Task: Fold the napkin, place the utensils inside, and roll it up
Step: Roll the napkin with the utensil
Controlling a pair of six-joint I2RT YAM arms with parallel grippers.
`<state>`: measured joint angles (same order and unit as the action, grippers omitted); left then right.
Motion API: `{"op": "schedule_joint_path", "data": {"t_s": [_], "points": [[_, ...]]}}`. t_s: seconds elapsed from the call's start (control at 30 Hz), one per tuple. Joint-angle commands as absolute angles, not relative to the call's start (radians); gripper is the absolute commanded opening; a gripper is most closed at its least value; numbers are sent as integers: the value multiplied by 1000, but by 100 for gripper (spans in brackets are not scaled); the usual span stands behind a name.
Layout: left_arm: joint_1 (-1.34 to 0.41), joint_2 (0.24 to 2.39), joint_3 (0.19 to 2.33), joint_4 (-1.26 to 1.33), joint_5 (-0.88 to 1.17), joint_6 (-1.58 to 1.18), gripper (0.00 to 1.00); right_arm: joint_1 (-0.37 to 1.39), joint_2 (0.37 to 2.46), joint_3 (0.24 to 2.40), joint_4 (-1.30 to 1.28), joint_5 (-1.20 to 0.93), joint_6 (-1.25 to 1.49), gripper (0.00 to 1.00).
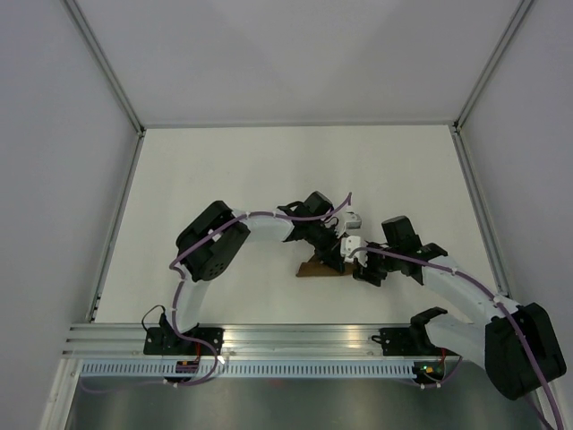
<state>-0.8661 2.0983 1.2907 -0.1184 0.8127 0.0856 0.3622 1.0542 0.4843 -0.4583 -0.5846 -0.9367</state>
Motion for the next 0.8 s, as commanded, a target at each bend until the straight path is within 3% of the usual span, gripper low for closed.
{"op": "schedule_joint_path", "data": {"t_s": [0.0, 0.53, 0.63, 0.77], "points": [[-880, 2168, 1273, -287, 816, 48, 3, 403, 1089, 474, -279, -488, -907, 63], [-868, 2201, 1325, -310, 831, 38, 5, 529, 1193, 469, -252, -439, -877, 58], [-868, 2203, 1328, -310, 825, 37, 5, 549, 1221, 474, -244, -431, -867, 51], [-867, 2175, 1312, -278, 818, 34, 10, 555, 1247, 477, -239, -425, -864, 33]]}}
